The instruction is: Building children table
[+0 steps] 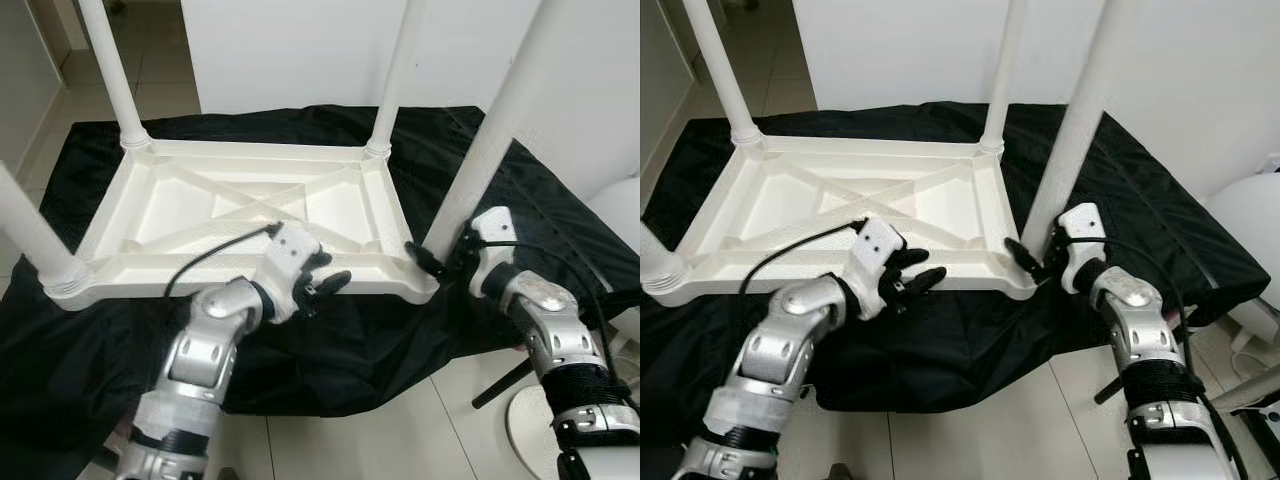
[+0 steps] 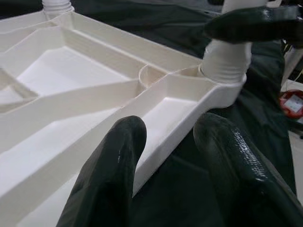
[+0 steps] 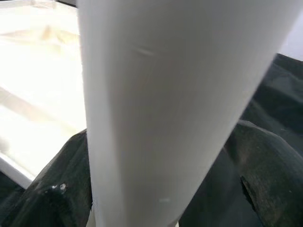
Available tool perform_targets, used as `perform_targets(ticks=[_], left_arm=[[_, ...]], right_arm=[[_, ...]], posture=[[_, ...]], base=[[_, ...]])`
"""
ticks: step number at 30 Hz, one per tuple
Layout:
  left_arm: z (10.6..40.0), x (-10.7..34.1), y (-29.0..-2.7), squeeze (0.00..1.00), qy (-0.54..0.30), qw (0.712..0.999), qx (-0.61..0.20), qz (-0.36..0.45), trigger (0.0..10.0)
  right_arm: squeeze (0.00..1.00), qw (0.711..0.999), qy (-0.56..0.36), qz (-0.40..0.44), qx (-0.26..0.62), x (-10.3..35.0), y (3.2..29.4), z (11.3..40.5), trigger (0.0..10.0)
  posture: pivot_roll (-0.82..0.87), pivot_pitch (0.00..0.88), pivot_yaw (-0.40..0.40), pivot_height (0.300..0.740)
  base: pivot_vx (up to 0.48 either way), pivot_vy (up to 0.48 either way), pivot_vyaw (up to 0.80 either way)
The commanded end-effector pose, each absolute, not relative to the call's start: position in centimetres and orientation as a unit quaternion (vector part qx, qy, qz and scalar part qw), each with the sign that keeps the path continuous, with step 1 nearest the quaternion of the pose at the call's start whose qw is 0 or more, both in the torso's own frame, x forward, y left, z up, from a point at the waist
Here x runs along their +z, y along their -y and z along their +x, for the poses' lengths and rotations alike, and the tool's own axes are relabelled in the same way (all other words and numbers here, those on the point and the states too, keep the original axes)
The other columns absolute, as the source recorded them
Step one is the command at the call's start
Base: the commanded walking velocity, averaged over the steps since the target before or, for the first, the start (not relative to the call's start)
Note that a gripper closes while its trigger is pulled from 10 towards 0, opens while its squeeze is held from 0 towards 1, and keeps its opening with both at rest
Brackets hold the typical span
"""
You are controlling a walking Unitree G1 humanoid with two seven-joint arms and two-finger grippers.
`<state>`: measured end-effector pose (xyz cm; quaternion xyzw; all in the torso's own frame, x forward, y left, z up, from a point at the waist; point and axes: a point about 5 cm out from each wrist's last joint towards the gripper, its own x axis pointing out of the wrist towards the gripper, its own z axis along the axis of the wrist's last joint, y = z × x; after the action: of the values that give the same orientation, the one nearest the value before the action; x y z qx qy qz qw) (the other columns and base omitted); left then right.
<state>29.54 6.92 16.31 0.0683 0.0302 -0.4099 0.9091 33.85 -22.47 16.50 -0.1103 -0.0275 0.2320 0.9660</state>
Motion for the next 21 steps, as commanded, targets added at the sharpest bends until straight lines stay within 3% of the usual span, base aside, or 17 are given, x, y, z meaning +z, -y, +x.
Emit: perform_targets(ticks=[1, 6, 10, 21], left_arm=[[29.4, 16.3, -6.8, 0.00, -0.029, 0.916, -0.393, 0.070, 10.0], [29.9, 16.6, -6.6, 0.00, -0.031, 0.930, -0.365, 0.035, 10.0], [30.1, 16.9, -6.2, 0.00, -0.024, 0.932, -0.360, 0.040, 10.0], [28.4, 17.2, -4.9, 0.00, 0.017, 0.908, -0.408, 0.092, 10.0]], right_arm=[[0.00, 0.977, 0.029, -0.099, 0.185, 16.4, 24.0, 33.9, 10.0], [0.00, 0.984, 0.061, -0.067, 0.154, 16.2, 24.2, 33.5, 10.0], [0.00, 0.977, 0.074, -0.033, 0.196, 15.8, 22.9, 32.7, 10.0], [0.00, 0.970, 0.071, -0.033, 0.231, 15.3, 23.5, 32.5, 10.0]], posture=[[-0.05, 0.023, -0.046, 0.740], [-0.06, 0.026, -0.039, 0.740], [-0.07, 0.029, -0.028, 0.740], [-0.07, 0.039, -0.038, 0.740]], base=[[0.000, 0.000, 0.00], [0.000, 0.000, 0.00], [0.000, 0.000, 0.00], [0.000, 0.000, 0.00]])
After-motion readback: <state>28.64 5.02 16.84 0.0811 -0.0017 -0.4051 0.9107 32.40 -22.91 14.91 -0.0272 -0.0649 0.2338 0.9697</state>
